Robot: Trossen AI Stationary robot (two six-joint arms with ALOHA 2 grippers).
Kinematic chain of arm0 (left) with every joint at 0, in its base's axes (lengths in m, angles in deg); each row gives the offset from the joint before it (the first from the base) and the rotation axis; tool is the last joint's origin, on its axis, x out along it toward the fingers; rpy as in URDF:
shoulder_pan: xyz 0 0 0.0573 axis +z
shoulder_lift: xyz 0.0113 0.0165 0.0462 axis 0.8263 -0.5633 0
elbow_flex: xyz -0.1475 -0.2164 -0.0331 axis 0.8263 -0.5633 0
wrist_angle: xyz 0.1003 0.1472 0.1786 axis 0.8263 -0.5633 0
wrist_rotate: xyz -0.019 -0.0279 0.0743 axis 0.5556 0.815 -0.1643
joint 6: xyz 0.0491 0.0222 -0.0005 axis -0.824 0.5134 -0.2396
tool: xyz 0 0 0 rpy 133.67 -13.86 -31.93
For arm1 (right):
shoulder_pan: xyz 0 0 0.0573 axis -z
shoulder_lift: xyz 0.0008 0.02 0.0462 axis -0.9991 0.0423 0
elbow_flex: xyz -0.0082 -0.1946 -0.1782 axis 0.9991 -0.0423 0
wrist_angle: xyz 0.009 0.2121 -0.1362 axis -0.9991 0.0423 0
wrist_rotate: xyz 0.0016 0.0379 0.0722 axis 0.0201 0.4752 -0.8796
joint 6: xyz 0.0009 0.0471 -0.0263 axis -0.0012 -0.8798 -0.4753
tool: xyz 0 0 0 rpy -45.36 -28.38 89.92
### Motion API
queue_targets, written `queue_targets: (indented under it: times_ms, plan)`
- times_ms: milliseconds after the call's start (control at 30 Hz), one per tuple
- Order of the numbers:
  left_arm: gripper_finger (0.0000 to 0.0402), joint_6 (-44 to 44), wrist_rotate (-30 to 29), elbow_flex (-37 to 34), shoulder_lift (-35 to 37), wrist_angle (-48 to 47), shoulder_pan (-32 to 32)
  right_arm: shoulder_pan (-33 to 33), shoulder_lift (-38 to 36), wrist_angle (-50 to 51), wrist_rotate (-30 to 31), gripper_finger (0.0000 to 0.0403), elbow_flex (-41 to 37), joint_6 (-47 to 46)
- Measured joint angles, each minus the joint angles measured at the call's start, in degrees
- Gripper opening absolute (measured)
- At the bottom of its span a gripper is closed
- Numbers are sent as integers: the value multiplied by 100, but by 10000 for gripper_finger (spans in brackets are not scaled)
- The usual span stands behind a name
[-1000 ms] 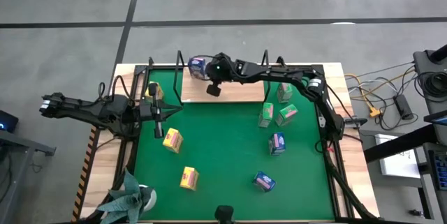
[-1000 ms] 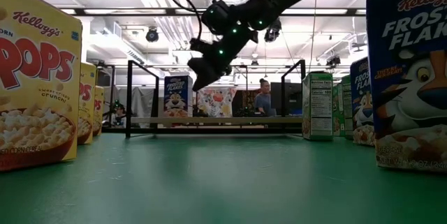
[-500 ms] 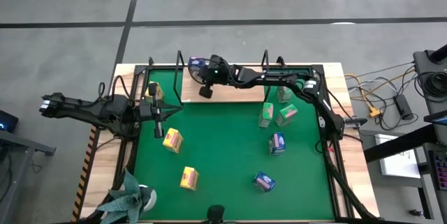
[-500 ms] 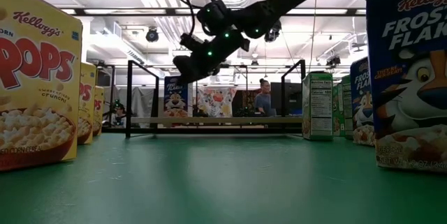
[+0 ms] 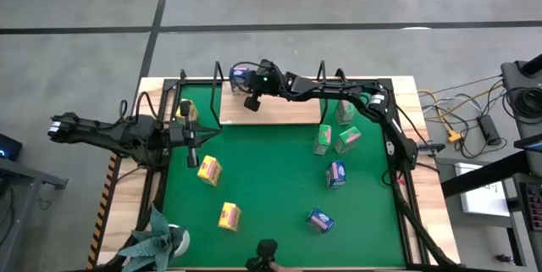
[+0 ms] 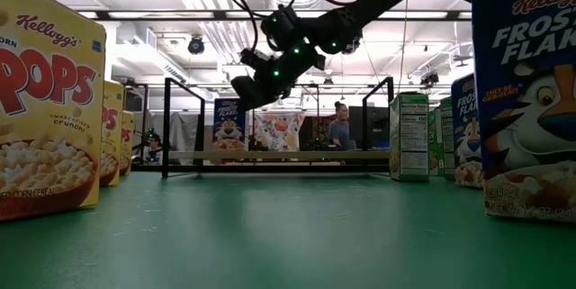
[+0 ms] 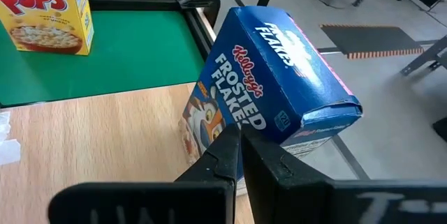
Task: Stack cereal on shelf
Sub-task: Put the top left blue cereal box on the shelf
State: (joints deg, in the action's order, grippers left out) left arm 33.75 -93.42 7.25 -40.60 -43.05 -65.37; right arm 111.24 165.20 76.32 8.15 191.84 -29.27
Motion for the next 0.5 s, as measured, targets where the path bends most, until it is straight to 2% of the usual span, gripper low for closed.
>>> queue_targets:
  times_ms: [500]
  plan:
    - [0,0,0,0,-2,-3,-2,0,17,155,-2,9,-122,-2]
